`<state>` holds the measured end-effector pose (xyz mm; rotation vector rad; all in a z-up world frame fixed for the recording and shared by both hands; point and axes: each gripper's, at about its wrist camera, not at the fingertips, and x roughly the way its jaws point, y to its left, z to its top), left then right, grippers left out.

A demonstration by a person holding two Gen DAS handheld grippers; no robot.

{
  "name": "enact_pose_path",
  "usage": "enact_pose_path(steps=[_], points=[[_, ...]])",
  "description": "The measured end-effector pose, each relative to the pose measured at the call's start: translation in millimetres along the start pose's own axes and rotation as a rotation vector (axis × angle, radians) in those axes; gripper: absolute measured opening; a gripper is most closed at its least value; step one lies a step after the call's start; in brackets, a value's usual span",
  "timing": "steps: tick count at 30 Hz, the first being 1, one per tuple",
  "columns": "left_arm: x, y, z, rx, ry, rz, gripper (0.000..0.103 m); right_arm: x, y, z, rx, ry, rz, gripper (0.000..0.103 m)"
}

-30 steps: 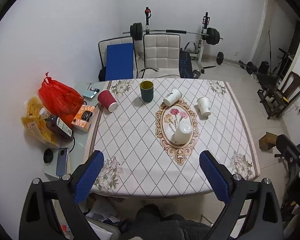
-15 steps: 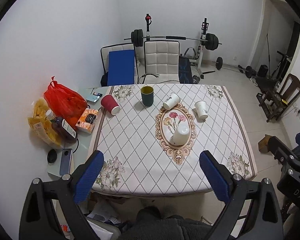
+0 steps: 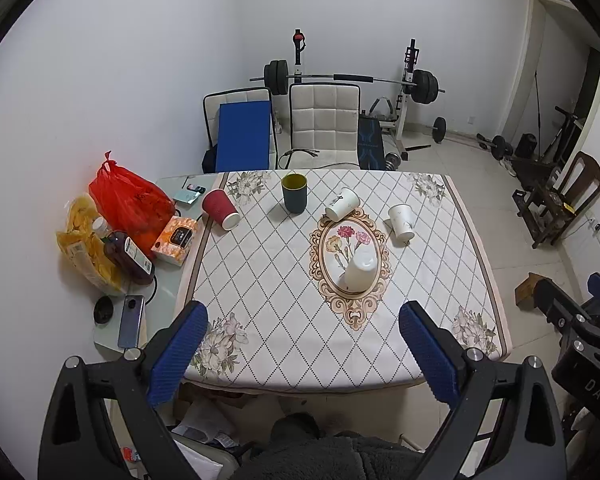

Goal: Flip cup upside down

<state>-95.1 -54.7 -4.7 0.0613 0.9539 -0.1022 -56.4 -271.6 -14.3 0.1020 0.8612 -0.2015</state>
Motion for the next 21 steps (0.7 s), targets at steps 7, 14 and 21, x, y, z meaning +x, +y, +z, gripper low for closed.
enact_pose_path(steps=[7, 14, 21], points=[[-4.8, -2.6, -0.4, -0.018, 0.001, 0.004, 0.098, 0.8, -0.3, -4.3, -0.008, 0.010, 0.001, 0.097], [-7.6, -4.6, -0.5, -0.028, 0.002, 0.011, 0.098, 1.2, 0.0, -5.7, -0.013, 0.011, -0.003, 0.097], [-6.8, -4.1, -0.4, -0.031, 0.000, 0.011, 0.098, -0.3, 3.2, -5.7, -0.025, 0.009, -0.004, 0.097]])
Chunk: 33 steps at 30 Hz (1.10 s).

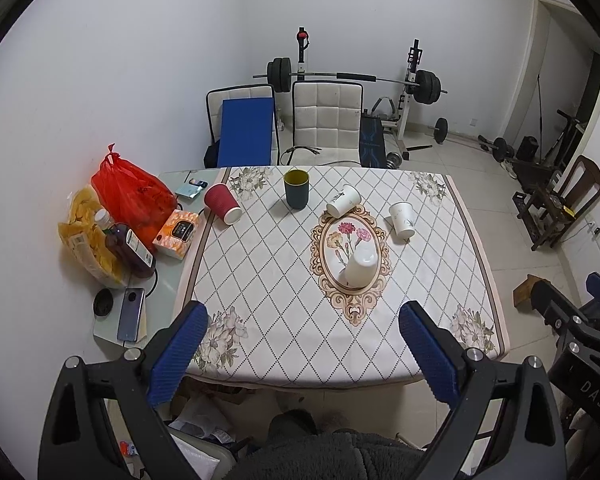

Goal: Flip cup upside down

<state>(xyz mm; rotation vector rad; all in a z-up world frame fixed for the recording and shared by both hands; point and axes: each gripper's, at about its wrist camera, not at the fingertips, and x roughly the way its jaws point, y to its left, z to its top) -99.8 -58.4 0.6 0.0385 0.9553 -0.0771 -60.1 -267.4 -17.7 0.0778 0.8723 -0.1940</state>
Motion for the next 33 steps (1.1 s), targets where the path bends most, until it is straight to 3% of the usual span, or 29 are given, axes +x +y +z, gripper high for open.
enact_pose_path(steps=[33], points=[[-0.9, -5.0, -4.0, -0.014, -0.002, 0.005, 0.098, -5.0, 0.3, 4.0, -0.005, -0.008, 0.028, 0.097]])
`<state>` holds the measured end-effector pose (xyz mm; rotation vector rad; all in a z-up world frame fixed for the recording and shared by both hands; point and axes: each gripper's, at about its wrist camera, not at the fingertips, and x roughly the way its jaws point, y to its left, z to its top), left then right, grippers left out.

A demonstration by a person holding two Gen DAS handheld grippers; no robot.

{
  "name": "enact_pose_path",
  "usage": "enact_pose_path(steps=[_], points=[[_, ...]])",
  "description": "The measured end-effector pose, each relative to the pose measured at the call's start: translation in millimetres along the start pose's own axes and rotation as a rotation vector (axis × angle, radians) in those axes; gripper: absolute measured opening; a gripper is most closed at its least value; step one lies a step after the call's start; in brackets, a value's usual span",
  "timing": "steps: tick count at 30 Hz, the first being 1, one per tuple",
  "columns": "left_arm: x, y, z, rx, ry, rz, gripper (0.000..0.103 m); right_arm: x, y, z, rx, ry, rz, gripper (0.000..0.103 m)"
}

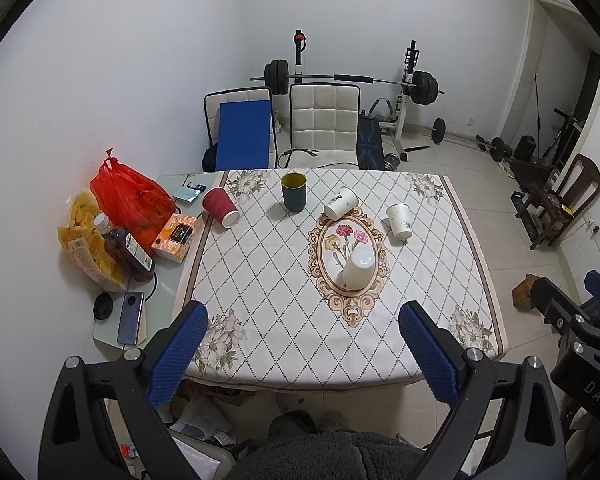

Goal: Flip cup upside down

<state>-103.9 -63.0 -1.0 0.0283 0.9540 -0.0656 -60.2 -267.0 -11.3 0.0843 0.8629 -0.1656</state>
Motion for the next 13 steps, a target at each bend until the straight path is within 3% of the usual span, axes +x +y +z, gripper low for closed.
enact_pose_path(steps=[13], points=[[-0.7, -4.1, 1.2, 0.005, 0.006, -0.003, 0.098, -1.9, 0.3, 2.9, 0.008, 0.002, 0.000, 0.097]])
